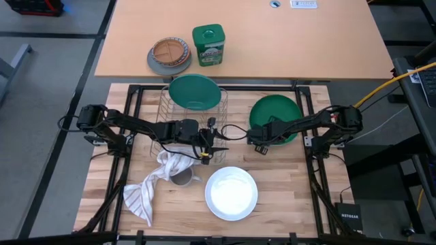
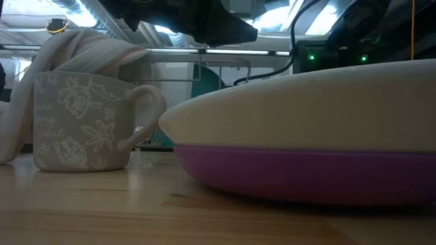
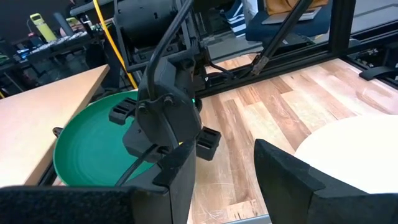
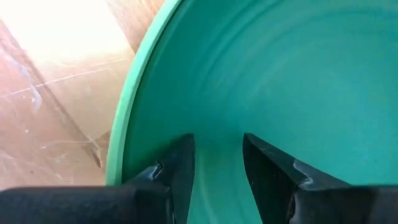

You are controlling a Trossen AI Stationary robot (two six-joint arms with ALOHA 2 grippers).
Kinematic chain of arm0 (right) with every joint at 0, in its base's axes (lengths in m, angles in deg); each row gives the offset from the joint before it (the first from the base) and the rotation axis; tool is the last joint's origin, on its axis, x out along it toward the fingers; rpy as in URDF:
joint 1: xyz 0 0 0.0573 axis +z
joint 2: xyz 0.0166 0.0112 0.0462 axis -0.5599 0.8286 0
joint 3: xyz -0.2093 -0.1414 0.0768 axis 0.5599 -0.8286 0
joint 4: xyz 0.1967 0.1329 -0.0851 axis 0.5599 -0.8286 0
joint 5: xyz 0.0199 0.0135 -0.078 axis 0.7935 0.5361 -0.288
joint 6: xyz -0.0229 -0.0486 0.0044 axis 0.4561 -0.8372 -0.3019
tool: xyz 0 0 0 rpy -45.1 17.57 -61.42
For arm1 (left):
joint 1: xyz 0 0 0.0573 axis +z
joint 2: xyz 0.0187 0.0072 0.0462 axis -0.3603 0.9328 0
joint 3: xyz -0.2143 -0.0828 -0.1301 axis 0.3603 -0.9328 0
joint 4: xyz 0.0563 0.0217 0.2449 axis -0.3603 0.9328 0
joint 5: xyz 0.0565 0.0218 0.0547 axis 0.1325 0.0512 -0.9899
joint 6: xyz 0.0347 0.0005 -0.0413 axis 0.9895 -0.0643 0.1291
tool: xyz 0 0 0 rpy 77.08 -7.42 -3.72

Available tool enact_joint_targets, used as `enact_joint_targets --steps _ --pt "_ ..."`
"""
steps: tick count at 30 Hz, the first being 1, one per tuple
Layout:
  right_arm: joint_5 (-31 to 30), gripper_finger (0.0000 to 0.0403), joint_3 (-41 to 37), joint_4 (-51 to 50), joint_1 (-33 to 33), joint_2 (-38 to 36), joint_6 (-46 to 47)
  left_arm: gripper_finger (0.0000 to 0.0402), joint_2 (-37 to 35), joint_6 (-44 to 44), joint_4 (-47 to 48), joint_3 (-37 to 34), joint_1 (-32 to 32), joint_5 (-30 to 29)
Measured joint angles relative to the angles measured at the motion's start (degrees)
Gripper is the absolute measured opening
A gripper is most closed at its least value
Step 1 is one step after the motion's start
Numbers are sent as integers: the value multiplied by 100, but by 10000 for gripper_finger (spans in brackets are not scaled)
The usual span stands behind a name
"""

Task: Sort dishes
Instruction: Put the green plate into the gray dish rack

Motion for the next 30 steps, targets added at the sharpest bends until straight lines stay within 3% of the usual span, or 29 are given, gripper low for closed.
enact_joint_targets --steps 10,21,24,30 --pt "-110 143 76 -116 7 20 104 153 0 -2 8 2 0 0" --pt "-389 143 956 -1527 2 28 230 153 0 -2 13 0 0 0" --pt "75 143 1109 -1938 2 22 238 153 0 -2 13 2 0 0" --pt "1571 143 1167 -1979 2 20 239 153 0 -2 41 0 0 0"
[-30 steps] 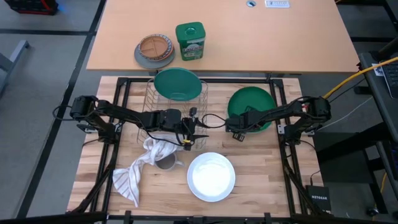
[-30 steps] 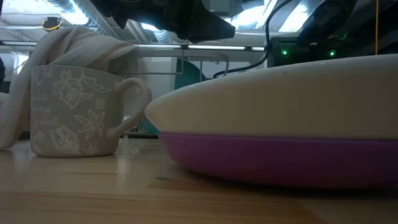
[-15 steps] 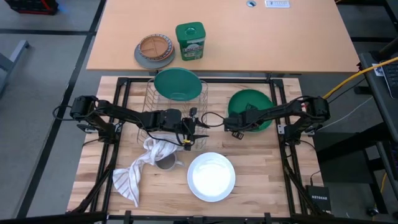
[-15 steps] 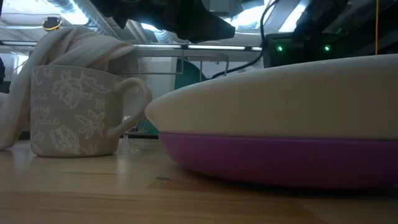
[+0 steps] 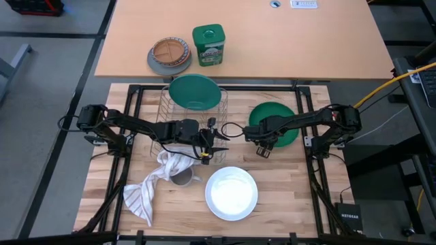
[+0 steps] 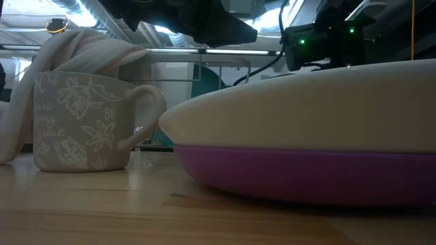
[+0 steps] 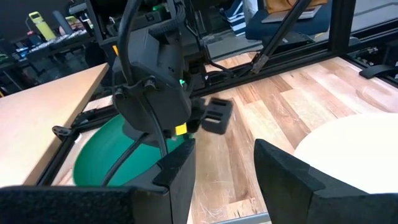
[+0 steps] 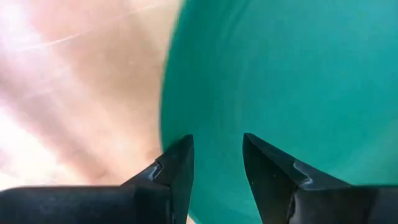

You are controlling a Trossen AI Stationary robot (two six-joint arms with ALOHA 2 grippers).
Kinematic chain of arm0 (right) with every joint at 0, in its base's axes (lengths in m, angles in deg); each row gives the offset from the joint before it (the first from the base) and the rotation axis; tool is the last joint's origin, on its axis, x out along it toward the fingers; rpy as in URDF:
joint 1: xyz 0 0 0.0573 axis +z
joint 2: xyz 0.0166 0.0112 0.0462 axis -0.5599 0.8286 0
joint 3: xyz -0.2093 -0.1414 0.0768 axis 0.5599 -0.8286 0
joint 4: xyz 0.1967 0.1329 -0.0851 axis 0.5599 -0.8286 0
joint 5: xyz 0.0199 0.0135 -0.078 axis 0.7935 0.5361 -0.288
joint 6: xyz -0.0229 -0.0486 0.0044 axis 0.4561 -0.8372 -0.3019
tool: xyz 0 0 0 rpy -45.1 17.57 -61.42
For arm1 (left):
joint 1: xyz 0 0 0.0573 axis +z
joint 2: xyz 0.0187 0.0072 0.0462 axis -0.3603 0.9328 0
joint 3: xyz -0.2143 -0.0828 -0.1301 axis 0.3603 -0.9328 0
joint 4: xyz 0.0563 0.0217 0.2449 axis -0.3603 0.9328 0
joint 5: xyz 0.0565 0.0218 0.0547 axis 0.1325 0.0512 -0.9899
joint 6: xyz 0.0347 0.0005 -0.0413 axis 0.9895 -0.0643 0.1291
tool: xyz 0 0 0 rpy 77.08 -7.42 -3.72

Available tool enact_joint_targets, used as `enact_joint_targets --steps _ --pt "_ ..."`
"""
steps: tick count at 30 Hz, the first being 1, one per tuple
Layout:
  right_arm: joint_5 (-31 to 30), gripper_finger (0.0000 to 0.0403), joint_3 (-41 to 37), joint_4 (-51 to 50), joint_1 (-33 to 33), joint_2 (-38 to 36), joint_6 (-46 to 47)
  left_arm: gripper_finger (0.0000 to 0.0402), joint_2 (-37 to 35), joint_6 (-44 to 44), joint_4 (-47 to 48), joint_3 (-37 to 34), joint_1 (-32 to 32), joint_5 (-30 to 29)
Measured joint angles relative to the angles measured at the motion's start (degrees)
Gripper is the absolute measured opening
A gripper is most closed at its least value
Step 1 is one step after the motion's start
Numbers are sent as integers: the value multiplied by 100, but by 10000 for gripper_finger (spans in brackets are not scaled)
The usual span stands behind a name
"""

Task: Sort dishes
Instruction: Put the green plate into the gray dish rack

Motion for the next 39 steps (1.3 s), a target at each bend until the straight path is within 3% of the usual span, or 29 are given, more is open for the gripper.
enact_joint_targets --steps 12,24,29,39 --pt "156 92 4 -165 0 -422 199 153 0 0 247 1 0 -1" --pt "1277 89 9 232 7 -1128 766 153 0 0 272 1 0 -1" --pt "1297 90 -54 894 7 -1128 742 153 0 0 271 0 0 -1" --pt "956 90 -292 1198 4 -999 596 153 0 -2 273 0 0 -1"
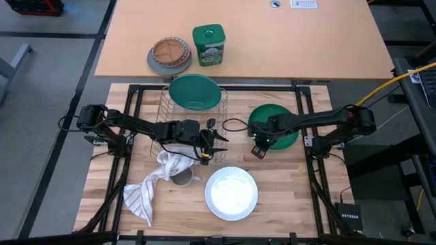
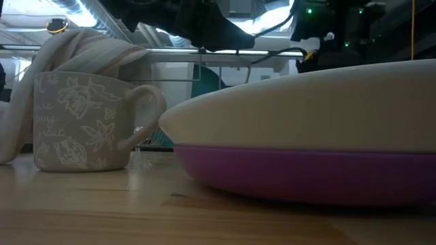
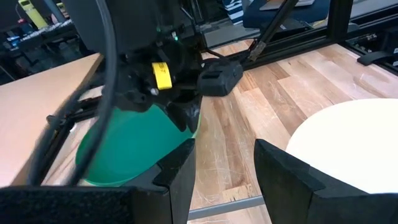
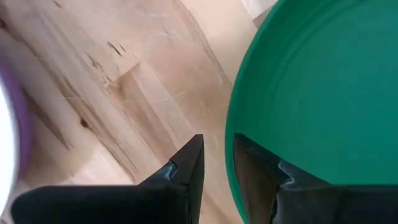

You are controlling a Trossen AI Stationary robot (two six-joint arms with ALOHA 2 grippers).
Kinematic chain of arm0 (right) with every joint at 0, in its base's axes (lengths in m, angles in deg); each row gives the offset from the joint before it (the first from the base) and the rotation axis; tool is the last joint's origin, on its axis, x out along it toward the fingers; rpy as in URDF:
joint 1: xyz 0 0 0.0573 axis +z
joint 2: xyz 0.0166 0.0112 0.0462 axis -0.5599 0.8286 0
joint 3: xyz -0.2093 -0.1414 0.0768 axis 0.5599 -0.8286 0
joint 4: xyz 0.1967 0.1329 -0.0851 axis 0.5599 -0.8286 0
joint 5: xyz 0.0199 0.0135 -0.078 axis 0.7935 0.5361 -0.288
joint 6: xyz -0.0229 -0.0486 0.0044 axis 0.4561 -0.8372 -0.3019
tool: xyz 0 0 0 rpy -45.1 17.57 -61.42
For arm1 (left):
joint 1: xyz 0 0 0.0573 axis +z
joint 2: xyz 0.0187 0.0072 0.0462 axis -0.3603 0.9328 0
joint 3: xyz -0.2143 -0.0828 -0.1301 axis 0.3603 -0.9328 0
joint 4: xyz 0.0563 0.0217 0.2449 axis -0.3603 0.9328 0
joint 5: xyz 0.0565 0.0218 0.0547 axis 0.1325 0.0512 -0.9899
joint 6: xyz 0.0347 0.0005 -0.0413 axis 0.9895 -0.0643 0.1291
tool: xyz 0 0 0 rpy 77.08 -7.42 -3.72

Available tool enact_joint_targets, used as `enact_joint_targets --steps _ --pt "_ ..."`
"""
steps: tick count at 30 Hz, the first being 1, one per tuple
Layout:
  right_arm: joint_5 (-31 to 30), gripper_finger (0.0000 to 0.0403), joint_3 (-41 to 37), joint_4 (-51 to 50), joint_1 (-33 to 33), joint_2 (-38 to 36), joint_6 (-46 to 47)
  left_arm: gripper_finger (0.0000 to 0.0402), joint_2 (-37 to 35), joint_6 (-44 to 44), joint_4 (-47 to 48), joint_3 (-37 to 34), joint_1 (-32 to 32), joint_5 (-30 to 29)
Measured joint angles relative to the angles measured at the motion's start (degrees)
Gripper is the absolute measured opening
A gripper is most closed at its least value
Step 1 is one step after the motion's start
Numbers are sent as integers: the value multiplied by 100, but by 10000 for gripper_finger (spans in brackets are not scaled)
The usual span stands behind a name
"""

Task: Sort dishes
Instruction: Put the green plate into the gray dish rack

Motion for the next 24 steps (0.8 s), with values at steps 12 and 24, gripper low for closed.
enact_joint_targets --steps 12,24 --pt "-220 90 -47 39 0 144 -5 153 0 0 19 0 2 1" --pt "-163 90 -47 61 0 144 -4 153 0 0 139 0 0 1"
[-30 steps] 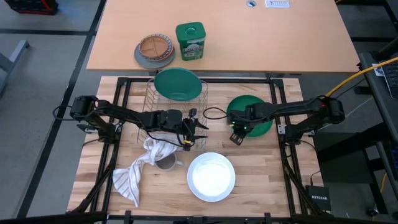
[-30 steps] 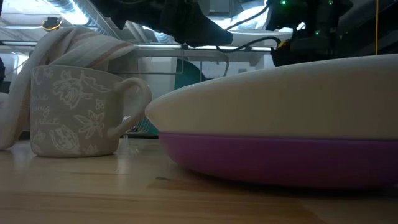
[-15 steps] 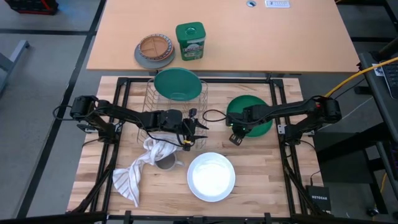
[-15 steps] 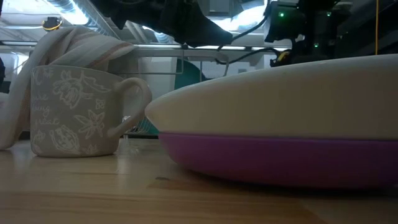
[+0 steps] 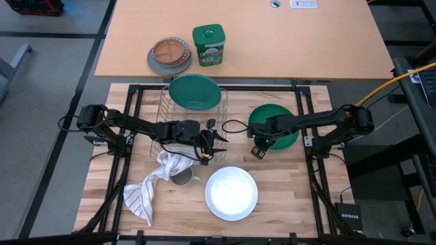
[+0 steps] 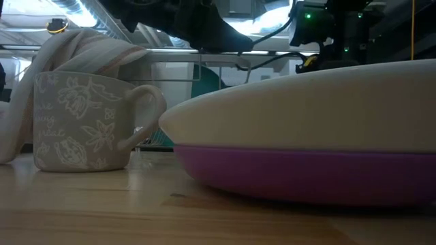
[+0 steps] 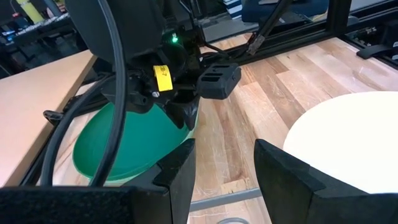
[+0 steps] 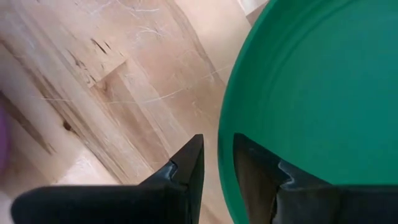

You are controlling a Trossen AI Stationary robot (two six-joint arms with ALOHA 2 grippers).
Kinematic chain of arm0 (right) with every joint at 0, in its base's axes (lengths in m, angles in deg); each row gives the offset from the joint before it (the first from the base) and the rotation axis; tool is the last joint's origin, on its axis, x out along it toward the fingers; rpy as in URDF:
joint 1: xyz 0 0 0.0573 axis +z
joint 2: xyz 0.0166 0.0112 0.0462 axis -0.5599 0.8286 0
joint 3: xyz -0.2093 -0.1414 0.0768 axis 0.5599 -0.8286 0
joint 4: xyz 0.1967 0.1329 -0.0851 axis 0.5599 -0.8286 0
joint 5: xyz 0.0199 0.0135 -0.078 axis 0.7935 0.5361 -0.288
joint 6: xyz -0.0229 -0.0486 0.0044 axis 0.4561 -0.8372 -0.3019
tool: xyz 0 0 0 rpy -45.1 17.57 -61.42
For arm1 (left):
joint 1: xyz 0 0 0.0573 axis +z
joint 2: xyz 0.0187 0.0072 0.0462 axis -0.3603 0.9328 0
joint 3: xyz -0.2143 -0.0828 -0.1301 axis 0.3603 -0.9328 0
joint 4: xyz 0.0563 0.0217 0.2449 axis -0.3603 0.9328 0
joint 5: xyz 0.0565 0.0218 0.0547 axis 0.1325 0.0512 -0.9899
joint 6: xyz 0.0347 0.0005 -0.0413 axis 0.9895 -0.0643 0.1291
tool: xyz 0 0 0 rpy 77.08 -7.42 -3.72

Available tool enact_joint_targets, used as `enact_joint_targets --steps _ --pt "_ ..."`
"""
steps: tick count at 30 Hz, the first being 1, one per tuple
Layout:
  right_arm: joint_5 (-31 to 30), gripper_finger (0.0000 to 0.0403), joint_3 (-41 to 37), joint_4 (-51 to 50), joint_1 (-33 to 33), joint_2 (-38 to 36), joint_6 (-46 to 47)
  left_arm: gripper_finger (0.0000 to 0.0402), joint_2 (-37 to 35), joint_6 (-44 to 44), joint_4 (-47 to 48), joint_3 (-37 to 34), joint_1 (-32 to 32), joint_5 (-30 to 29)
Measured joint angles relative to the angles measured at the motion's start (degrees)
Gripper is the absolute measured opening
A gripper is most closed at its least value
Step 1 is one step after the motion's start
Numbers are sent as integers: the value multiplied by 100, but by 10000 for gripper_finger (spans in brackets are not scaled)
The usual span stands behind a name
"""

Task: Sort dishes
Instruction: Put the green plate into the gray dish rack

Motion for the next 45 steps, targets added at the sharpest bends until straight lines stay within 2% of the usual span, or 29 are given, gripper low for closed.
enact_joint_targets --steps 16,32,36,42,45 --pt "-115 90 0 157 0 3 0 153 0 0 -9 0 0 -2" --pt "-165 89 7 230 -4 411 -15 153 0 -5 -14 0 0 0" --pt "-166 72 4 228 -4 413 -17 153 0 1 -17 0 1 -1" --pt "-160 14 4 186 -4 413 -13 153 0 -2 -14 0 0 0" --pt "-141 14 48 74 -4 411 -13 153 0 2 -17 0 1 0"
